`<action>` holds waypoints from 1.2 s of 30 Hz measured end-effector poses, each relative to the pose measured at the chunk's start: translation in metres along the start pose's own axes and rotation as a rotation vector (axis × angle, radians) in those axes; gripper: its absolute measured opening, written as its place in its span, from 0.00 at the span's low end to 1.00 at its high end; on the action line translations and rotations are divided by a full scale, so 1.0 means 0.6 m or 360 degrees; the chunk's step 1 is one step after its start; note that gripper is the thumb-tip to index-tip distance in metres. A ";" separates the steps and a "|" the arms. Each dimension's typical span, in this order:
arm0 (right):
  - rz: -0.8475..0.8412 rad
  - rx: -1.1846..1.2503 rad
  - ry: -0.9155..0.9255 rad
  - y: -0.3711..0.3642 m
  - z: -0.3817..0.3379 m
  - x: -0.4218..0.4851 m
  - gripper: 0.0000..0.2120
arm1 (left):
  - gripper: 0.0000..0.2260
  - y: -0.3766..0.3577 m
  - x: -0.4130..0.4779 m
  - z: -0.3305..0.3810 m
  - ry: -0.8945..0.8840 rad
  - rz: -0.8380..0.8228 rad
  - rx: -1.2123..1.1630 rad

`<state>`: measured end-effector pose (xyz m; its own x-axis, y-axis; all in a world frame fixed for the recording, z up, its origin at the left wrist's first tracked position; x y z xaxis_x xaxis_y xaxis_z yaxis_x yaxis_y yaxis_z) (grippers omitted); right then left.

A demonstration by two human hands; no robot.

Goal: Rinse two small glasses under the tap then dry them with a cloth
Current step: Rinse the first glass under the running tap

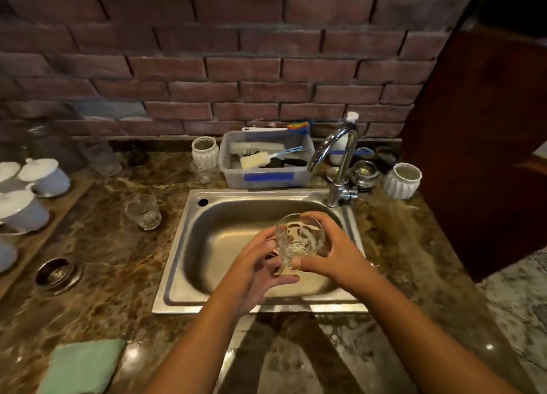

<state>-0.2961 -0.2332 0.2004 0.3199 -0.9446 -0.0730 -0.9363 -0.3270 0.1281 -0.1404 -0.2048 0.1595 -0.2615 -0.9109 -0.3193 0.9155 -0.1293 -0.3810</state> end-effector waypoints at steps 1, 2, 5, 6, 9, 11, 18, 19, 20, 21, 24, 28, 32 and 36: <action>-0.0015 0.0000 0.0005 0.007 0.002 0.002 0.37 | 0.28 -0.009 0.005 0.001 -0.0009 -0.0033 0.0023; -0.0025 -0.0005 0.0006 0.014 0.005 0.005 0.38 | 0.28 -0.017 0.010 0.003 -0.0022 -0.0060 0.0079; -0.0061 0.0012 -0.0007 0.032 0.015 0.015 0.38 | 0.29 -0.033 0.027 0.003 -0.0052 -0.0092 0.0223; -0.0076 0.0004 -0.0013 0.036 0.018 0.019 0.38 | 0.29 -0.035 0.033 0.001 -0.0048 -0.0096 0.0223; -0.0115 -0.0006 -0.0050 0.050 0.026 0.034 0.36 | 0.29 -0.041 0.056 -0.002 -0.0006 -0.0125 0.0199; -0.0173 -0.0004 -0.0075 0.062 0.032 0.046 0.35 | 0.28 -0.045 0.076 -0.005 0.0054 -0.0121 0.0214; -0.0144 0.0127 -0.0127 0.164 0.061 0.118 0.33 | 0.24 -0.038 0.156 -0.005 0.0175 0.0094 0.0159; -0.0035 0.0181 -0.0118 0.186 0.071 0.136 0.30 | 0.24 -0.034 0.168 -0.006 0.0186 0.0111 0.0131; 0.0130 0.0245 -0.0115 0.210 0.083 0.154 0.25 | 0.24 -0.031 0.179 -0.005 0.0196 0.0128 0.0102; 0.0350 0.0326 -0.0123 0.235 0.099 0.170 0.19 | 0.24 -0.027 0.190 -0.005 0.0202 0.0145 0.0080; 0.0994 0.0536 -0.0187 0.303 0.157 0.211 0.09 | 0.25 -0.019 0.216 -0.006 0.0219 0.0174 0.0085; 0.1291 0.0437 -0.0293 0.348 0.241 0.279 0.10 | 0.26 -0.011 0.240 -0.007 0.0244 0.0146 0.0161; 0.1334 0.0412 -0.0372 0.353 0.285 0.341 0.12 | 0.31 0.000 0.262 -0.009 0.0267 0.0146 0.0150; 0.1256 0.0459 -0.0367 0.336 0.305 0.386 0.19 | 0.33 0.009 0.276 -0.014 0.0243 0.0095 0.0130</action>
<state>-0.4373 -0.5130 0.0280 -0.4462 -0.8529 -0.2710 -0.8822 0.4701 -0.0272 -0.1813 -0.3533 0.0973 -0.2439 -0.8485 -0.4696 0.9508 -0.1138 -0.2880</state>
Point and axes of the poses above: each hand's wrist, its own x-axis towards the middle knuckle, its own y-axis out of the back of the hand, z = x × y, the point moved 6 cm from there along x, towards the middle knuckle, and after that the axes turned 8 degrees about x, right-handed, at the moved point
